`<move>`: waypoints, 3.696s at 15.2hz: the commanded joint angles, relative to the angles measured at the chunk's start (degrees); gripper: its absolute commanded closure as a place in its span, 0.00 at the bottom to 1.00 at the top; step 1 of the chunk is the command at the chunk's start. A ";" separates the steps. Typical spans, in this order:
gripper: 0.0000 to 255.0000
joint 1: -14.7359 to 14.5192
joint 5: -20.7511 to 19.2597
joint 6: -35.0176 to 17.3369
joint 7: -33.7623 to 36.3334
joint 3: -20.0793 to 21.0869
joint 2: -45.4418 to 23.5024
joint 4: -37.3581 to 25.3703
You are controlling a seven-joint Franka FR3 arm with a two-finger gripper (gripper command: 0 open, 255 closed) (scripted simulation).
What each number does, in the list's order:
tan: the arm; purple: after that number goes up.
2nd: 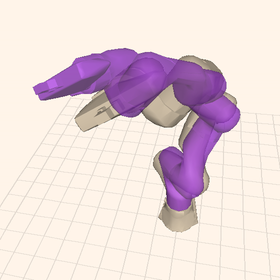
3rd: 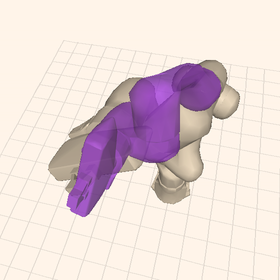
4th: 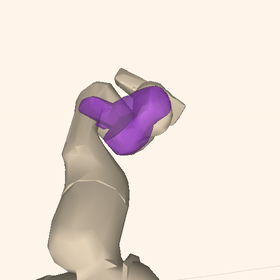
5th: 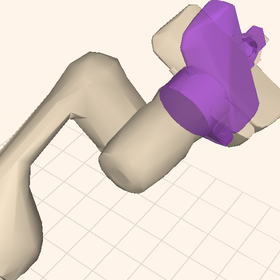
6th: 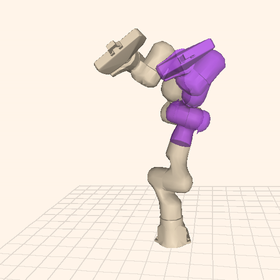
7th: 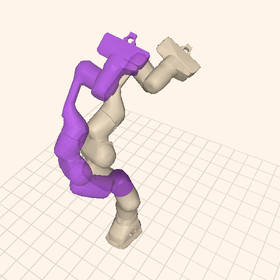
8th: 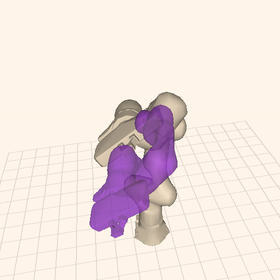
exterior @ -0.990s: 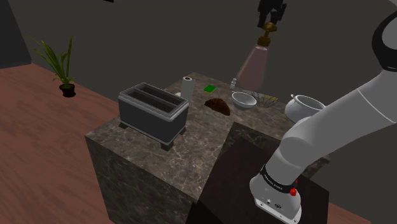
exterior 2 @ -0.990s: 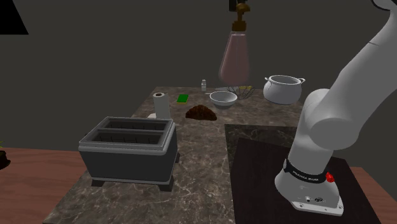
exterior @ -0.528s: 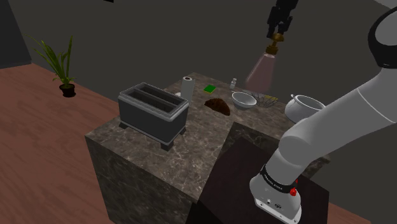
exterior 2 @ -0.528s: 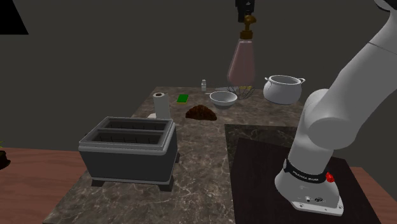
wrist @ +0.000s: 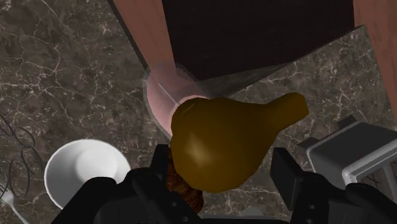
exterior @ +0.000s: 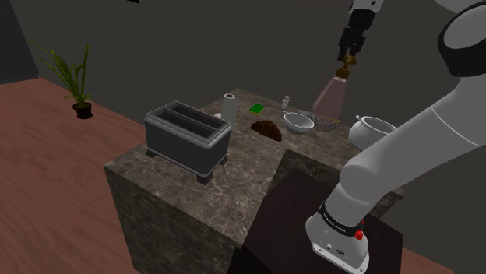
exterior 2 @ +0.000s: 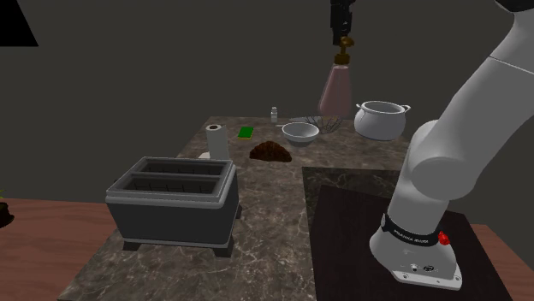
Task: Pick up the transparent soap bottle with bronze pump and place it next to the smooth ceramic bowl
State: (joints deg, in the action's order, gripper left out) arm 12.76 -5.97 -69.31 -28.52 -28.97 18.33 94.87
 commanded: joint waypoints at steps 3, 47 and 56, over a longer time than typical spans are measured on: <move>1.00 1.30 -0.36 -2.98 -6.48 -4.90 -3.73 -0.72; 1.00 8.76 8.58 -31.12 -28.08 -17.99 -24.26 11.27; 0.00 8.76 8.58 -31.12 -28.08 -17.99 -24.26 11.27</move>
State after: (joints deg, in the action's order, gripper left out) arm 21.52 2.61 -100.43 -56.60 -46.96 -5.93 106.14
